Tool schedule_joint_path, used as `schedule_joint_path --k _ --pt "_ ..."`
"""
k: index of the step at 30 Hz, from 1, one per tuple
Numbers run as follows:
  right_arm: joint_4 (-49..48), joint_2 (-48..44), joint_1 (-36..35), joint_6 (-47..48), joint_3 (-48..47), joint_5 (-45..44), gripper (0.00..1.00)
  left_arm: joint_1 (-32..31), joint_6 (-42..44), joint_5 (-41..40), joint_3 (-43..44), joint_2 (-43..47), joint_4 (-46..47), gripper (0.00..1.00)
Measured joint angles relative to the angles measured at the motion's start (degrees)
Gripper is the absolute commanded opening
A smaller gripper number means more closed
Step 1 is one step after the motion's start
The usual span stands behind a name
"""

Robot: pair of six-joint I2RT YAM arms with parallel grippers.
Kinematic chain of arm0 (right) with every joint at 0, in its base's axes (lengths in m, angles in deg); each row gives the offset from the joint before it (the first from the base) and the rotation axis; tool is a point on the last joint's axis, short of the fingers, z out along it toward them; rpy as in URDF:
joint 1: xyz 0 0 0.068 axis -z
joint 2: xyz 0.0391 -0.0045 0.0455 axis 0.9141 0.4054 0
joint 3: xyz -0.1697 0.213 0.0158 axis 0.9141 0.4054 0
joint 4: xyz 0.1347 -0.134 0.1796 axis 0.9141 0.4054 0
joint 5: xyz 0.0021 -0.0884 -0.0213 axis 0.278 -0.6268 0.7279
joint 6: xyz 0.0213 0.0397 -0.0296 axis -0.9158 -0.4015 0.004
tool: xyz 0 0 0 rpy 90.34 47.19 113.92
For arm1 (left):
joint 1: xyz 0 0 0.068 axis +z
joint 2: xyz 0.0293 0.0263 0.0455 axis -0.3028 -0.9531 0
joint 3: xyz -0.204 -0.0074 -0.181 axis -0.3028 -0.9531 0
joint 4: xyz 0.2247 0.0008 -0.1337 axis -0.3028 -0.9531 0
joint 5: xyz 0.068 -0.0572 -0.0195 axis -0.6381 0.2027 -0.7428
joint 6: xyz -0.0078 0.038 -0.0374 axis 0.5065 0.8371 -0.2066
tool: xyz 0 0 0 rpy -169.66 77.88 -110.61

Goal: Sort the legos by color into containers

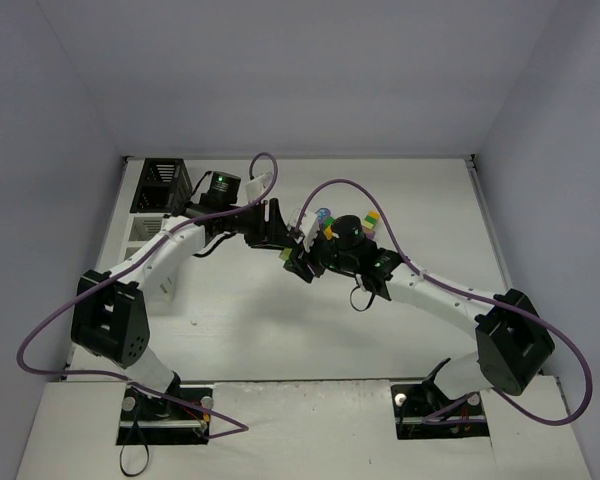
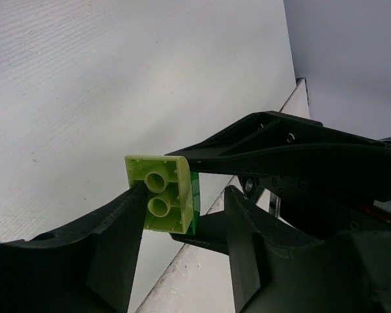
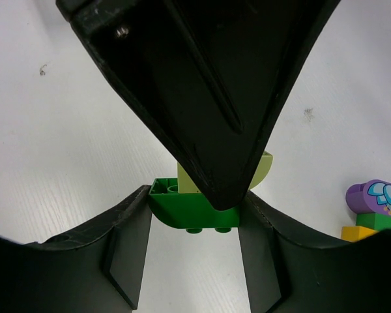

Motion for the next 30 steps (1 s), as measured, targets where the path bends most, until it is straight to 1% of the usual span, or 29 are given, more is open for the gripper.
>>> schedule_joint_path --k 2,3,5,7,10,16,26,28,30 --pt "0.17 -0.09 0.00 0.02 0.00 -0.02 0.06 0.00 0.00 0.15 0.00 -0.13 0.00 0.46" --pt "0.33 -0.22 0.00 0.04 0.02 -0.04 0.06 0.00 0.00 0.24 0.00 -0.17 0.00 0.49" --pt "0.46 -0.50 0.00 0.09 0.02 -0.02 0.06 -0.04 -0.07 0.66 0.00 -0.33 0.04 0.51" --pt "0.83 -0.76 0.02 0.17 0.02 -0.04 0.06 -0.09 -0.07 0.85 0.00 -0.39 0.07 0.55" --pt "0.90 -0.98 0.26 0.24 0.04 -0.42 0.06 -0.33 0.00 0.92 0.00 -0.39 -0.07 0.57" --pt "-0.39 -2.69 0.39 0.35 0.07 -0.33 0.06 0.26 0.24 -0.31 0.00 -0.52 -0.13 0.57" --pt "-1.33 -4.74 1.27 0.74 0.07 0.26 0.05 1.49 -1.81 1.68 0.00 1.46 0.94 0.57" --pt "-1.46 -5.44 1.68 1.09 0.07 0.52 0.05 1.68 -2.45 2.86 0.00 2.08 1.75 0.56" --pt "-1.51 -6.19 2.16 1.31 0.07 0.74 0.05 1.79 -2.91 3.93 0.02 2.54 2.34 0.52"
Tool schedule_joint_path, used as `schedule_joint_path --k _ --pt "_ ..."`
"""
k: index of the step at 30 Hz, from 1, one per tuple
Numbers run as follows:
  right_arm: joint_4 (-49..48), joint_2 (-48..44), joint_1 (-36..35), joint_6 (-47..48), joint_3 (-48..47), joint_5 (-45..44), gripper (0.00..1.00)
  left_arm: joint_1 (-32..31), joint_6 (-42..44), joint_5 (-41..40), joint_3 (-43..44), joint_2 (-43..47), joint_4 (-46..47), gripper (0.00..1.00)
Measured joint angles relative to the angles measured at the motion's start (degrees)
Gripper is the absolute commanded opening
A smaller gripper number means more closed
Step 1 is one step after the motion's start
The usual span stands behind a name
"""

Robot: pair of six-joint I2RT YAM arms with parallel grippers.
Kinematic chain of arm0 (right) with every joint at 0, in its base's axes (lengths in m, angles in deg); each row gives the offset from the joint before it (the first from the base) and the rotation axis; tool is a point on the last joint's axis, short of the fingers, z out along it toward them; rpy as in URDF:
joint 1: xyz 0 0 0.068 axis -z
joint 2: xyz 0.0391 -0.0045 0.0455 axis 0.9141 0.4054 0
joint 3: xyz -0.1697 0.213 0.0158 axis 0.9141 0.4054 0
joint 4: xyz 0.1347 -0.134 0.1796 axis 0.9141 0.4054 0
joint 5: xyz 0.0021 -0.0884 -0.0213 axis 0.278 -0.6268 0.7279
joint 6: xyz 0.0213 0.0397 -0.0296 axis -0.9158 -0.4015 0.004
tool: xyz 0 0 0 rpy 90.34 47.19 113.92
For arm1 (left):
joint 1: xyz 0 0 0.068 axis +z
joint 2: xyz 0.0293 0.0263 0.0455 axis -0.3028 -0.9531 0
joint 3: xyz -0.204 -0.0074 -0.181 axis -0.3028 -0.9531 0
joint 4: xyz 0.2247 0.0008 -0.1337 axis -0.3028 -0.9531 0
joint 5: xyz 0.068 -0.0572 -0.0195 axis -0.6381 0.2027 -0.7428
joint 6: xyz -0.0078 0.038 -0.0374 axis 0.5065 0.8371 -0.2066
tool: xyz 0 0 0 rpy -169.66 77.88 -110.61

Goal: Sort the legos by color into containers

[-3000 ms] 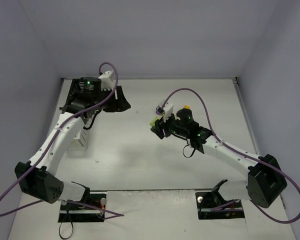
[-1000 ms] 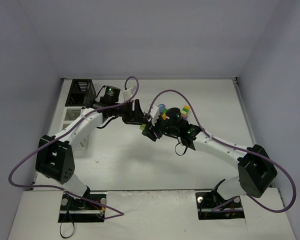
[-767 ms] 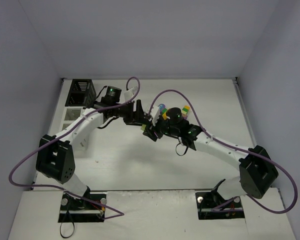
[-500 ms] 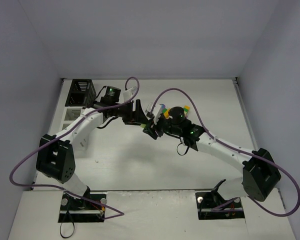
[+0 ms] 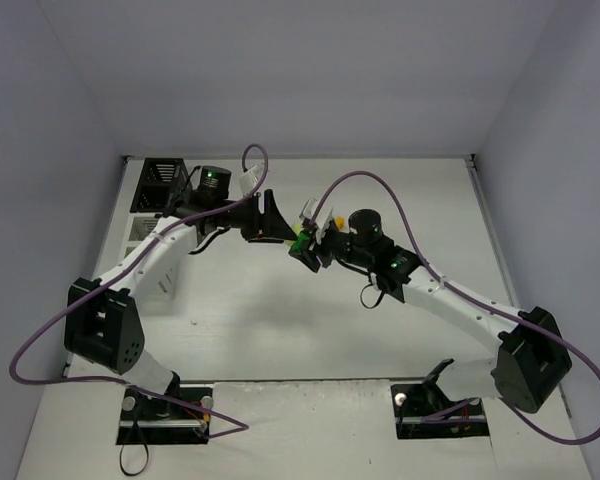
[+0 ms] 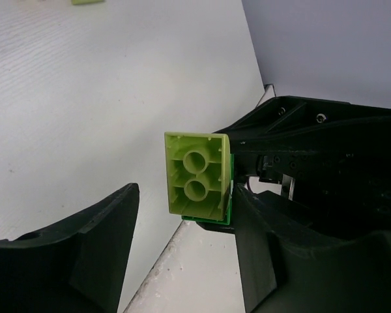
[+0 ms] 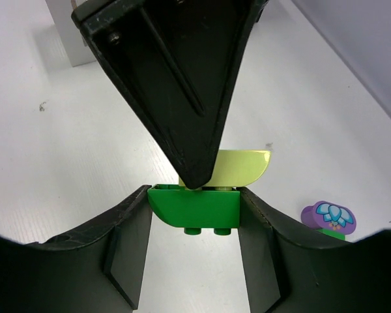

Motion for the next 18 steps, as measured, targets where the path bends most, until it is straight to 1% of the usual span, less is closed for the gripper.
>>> schedule_joint_path --k 7,11,13,14,16,17,18 --pt "-0.79 -1.68 0.50 0.26 0.00 1.38 0.05 0.00 -2.36 3.85 -0.02 0.15 2.80 0.52" --pt "-0.81 -1.68 0.50 0.24 0.00 2.32 0.05 -0.02 -3.69 4.72 -0.02 0.15 4.00 0.52" --pt "-0.81 -1.68 0.50 0.24 0.00 2.56 0.05 -0.02 -4.50 5.09 -0.02 0.15 5.03 0.48" --pt "-0.79 -1.68 0.50 0.24 0.00 2.69 0.05 -0.02 -5.03 5.25 -0.02 0.15 5.60 0.42" --pt "-0.85 -1.68 0.50 0.28 -0.02 2.82 0.05 -0.02 -5.75 5.18 -0.02 0.15 6.29 0.37" --pt "-1.01 -1.73 0.50 0.28 -0.07 2.93 0.05 -0.02 -5.95 5.18 -0.02 0.15 6.40 0.33" --pt "-1.22 -1.73 0.50 0.31 -0.07 2.95 0.05 -0.02 -6.27 5.11 -0.02 0.15 6.58 0.32"
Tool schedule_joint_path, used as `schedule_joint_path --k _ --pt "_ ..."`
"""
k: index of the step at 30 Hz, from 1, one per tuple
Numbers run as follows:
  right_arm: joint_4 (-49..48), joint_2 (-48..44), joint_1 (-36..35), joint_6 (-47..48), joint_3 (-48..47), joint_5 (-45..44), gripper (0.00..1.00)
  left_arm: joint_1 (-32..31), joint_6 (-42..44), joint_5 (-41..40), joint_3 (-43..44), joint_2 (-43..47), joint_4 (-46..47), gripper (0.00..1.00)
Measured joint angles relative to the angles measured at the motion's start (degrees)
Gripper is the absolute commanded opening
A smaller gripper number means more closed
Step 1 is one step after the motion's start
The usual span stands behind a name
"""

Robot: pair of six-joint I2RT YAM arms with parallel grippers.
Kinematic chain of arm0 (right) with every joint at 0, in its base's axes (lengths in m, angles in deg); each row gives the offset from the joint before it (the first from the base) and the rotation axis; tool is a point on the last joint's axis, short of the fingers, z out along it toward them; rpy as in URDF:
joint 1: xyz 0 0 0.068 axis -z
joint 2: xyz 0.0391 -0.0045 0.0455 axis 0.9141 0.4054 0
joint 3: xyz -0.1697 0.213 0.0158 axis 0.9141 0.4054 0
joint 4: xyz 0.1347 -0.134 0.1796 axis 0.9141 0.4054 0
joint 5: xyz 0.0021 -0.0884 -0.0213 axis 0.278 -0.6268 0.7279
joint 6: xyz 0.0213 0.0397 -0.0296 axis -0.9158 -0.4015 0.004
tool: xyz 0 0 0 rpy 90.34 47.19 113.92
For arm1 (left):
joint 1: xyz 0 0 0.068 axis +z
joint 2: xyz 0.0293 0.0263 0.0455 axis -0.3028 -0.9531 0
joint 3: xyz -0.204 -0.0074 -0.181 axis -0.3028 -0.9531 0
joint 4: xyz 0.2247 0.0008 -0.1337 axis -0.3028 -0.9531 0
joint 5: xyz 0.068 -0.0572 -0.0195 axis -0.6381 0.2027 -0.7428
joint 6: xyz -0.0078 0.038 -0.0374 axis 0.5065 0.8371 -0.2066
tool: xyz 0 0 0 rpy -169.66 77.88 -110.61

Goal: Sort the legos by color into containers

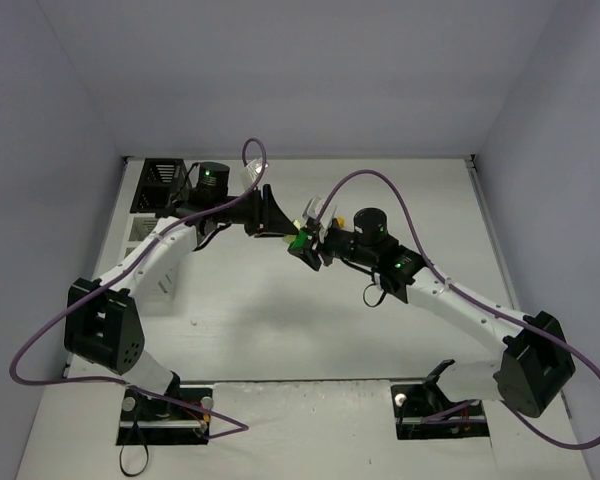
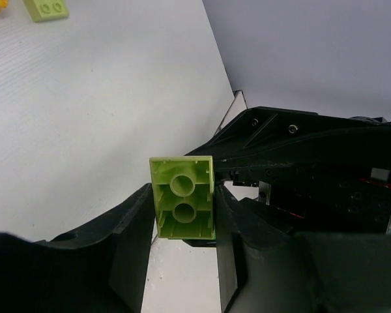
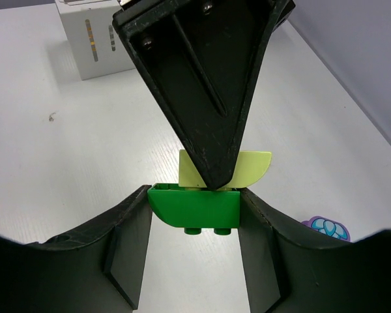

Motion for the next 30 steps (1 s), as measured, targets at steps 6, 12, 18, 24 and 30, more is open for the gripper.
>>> schedule_joint_path --k 6,12,18,24,30 --pt "-0.09 0.00 0.26 0.31 -0.20 0.04 0.05 0.00 -0.90 -0.42 0.00 0.00 0.72 0.13" --pt "-0.09 0.00 0.26 0.66 -0.22 -0.02 0.05 -0.02 -1.09 -0.59 0.00 0.00 0.85 0.00" --pt "-2.25 -0.35 0.44 0.74 1.46 -0.68 0.05 2.97 -1.14 1.01 0.02 0.55 -0.52 0.00" --pt "-2.54 -0.79 2.05 0.59 5.62 -2.12 0.05 12.17 0.28 -0.13 1.81 2.67 -4.94 0.00" --pt "-4.35 -1.81 2.40 -0.52 9.27 -3.08 0.04 18.91 7.58 -13.09 8.55 3.04 -14.16 0.00"
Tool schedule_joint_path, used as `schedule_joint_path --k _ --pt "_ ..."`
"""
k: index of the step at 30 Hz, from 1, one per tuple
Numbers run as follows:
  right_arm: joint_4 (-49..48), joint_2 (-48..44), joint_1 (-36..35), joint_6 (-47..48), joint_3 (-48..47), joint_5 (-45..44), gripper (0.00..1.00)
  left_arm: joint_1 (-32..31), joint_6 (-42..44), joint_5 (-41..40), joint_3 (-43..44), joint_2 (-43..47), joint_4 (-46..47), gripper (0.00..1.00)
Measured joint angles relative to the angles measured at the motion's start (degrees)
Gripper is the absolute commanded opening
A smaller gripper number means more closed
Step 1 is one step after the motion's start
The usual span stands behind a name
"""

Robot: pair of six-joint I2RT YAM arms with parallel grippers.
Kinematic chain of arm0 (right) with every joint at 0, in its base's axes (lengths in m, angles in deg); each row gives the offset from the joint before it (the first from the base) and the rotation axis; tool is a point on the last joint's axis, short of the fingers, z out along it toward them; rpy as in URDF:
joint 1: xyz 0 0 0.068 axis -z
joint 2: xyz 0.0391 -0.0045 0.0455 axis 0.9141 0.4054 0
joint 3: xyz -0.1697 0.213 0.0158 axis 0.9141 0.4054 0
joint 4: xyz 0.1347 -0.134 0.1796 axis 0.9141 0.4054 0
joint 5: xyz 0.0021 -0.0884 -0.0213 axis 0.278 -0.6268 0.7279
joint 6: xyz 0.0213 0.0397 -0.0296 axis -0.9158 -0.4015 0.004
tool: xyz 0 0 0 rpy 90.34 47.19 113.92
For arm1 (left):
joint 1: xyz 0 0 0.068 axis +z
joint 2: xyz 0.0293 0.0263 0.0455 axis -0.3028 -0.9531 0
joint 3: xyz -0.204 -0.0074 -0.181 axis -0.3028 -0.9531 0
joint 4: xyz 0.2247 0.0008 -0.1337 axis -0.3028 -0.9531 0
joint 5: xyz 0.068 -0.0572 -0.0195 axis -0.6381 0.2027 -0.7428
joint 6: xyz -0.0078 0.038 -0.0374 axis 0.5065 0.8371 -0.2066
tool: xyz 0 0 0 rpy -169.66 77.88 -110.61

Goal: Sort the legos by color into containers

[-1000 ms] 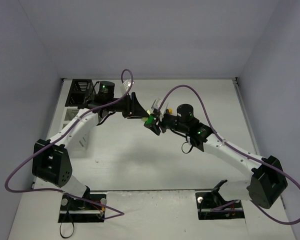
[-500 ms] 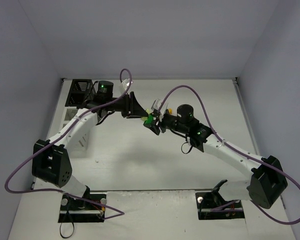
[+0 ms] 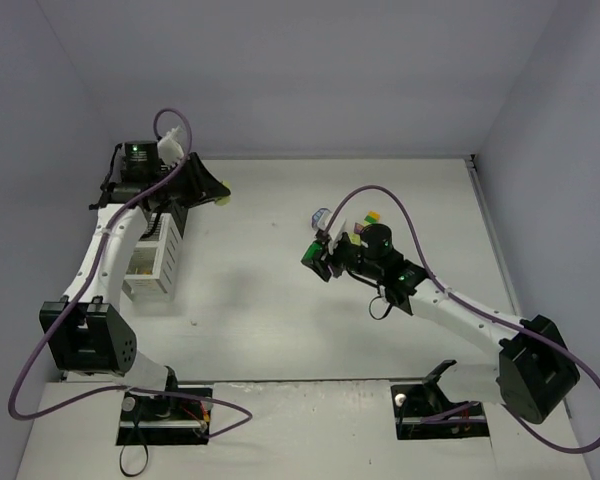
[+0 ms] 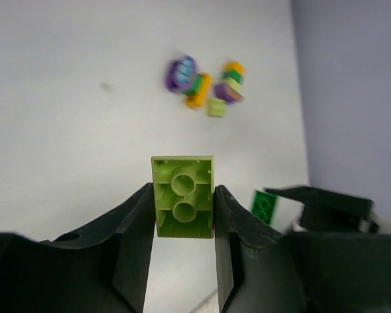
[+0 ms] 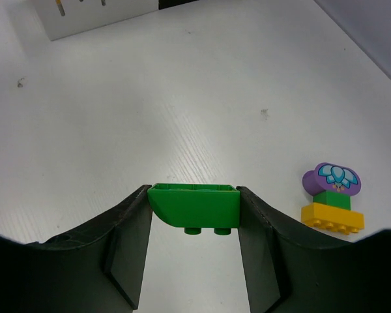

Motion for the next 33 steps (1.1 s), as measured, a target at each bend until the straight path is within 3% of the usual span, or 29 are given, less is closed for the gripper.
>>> schedule_joint_path --k 10,19,26,27,30,33 --pt "-5.77 -0.98 0.55 -3.98 4.81 0.09 0.04 6.51 8.44 -35.01 9.57 -8.57 -5.05 0.00" --pt "-6.84 -1.11 0.72 -4.63 4.85 0.42 0.04 10.71 10.23 -46.49 17.57 -21.86 -6.32 0.09" --pt "-6.97 -1.11 0.85 -4.94 4.85 0.50 0.05 10.73 10.58 -49.18 20.52 -26.71 -7.80 0.35" --pt "-7.02 -1.11 0.85 -5.03 4.85 0.50 0.05 10.73 10.64 -49.33 20.52 -26.73 -8.04 0.45" --pt "-7.21 -1.11 0.85 -5.07 4.85 0.52 0.05 10.73 10.78 -49.66 20.52 -26.56 -8.17 0.63" --pt "-7.28 -1.11 0.85 -5.16 4.85 0.96 0.05 10.73 10.51 -49.27 20.52 -25.90 -8.39 0.68"
